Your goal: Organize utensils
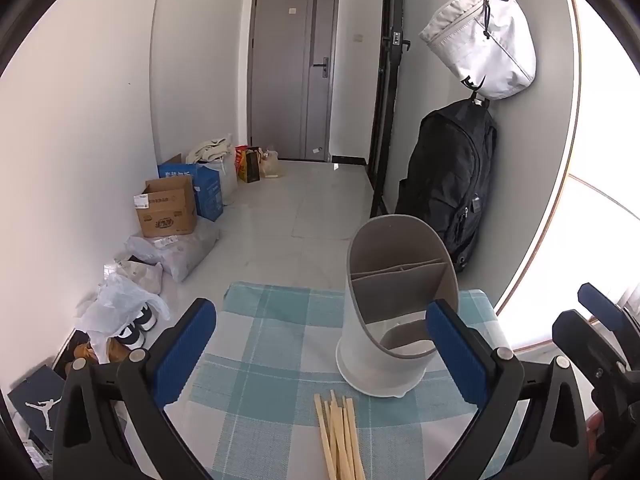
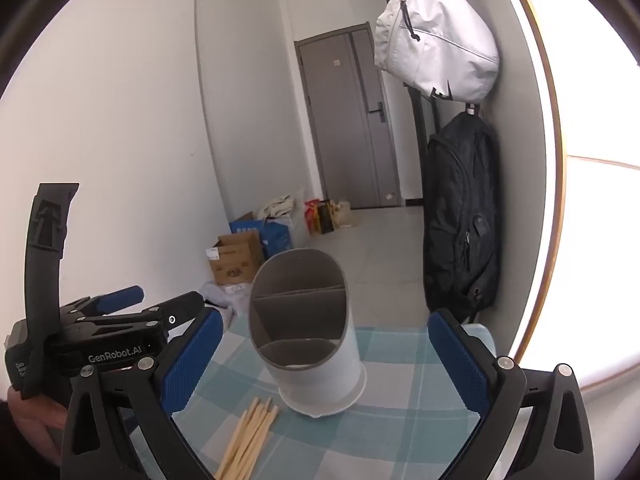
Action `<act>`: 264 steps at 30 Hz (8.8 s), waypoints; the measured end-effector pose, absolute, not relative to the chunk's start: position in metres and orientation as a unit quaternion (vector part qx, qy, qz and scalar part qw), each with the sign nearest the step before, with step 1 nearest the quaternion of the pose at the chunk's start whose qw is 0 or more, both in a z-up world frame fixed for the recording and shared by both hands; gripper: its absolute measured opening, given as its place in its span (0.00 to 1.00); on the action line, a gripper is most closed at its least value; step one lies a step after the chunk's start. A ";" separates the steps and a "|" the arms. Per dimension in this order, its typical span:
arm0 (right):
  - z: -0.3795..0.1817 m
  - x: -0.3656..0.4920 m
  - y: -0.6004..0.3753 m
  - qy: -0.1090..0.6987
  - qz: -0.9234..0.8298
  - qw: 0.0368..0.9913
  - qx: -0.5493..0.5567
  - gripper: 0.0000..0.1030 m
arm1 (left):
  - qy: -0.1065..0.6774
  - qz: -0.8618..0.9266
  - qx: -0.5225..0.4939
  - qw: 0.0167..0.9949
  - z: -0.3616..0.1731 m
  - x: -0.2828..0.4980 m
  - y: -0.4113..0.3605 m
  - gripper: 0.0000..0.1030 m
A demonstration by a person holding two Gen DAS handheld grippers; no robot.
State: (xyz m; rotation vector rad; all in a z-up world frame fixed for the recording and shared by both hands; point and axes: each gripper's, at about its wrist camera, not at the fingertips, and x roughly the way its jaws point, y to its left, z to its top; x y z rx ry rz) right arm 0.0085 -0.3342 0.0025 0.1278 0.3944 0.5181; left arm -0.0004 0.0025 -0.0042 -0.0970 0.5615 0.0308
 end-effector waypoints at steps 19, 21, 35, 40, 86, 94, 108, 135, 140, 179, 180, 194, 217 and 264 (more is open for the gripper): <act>0.002 0.009 -0.334 0.190 0.257 0.946 0.061 1.00 | 0.277 0.011 -0.055 0.959 -0.004 -0.001 0.003 0.99; 0.002 0.009 -0.335 0.188 0.254 0.947 0.061 1.00 | 0.275 0.014 -0.051 0.960 -0.003 -0.001 0.003 0.99; 0.000 0.009 -0.332 0.189 0.258 0.946 0.057 1.00 | 0.279 0.015 -0.042 0.959 -0.007 0.002 0.000 0.99; 0.001 0.009 -0.333 0.188 0.257 0.946 0.057 1.00 | 0.286 0.016 -0.052 0.957 -0.009 0.004 0.003 0.99; -0.025 0.034 -0.313 0.290 0.296 0.909 0.055 1.00 | 0.482 -0.011 -0.102 0.870 -0.086 0.029 0.042 0.95; -0.038 0.046 -0.303 0.334 0.312 0.888 0.054 1.00 | 0.570 -0.058 -0.120 0.811 -0.117 0.034 0.038 0.55; -0.041 0.048 -0.300 0.354 0.329 0.874 0.046 1.00 | 0.596 -0.087 -0.142 0.785 -0.111 0.045 0.022 0.14; -0.053 0.042 -0.290 0.370 0.331 0.867 0.035 1.00 | 0.593 -0.094 -0.198 0.775 -0.119 0.041 0.046 0.19; -0.055 0.042 -0.287 0.377 0.331 0.864 0.039 1.00 | 0.597 -0.114 -0.151 0.779 -0.120 0.024 0.028 0.29; -0.042 0.026 -0.297 0.352 0.337 0.873 0.038 1.00 | 0.576 -0.038 -0.030 0.816 -0.125 0.045 0.020 0.19; -0.042 0.026 -0.297 0.352 0.336 0.873 0.037 1.00 | 0.575 -0.041 -0.023 0.817 -0.126 0.044 0.018 0.22; -0.058 0.026 -0.289 0.382 0.328 0.864 0.014 1.00 | 0.541 -0.028 -0.095 0.835 -0.128 0.056 0.050 0.01; -0.110 0.062 -0.154 0.523 0.334 0.779 -0.092 0.32 | 0.395 -0.064 -0.226 0.888 -0.063 0.011 0.112 0.01; -0.024 0.027 -0.187 0.347 0.387 0.854 0.008 0.05 | 0.381 -0.098 -0.204 0.897 -0.049 -0.007 0.109 0.01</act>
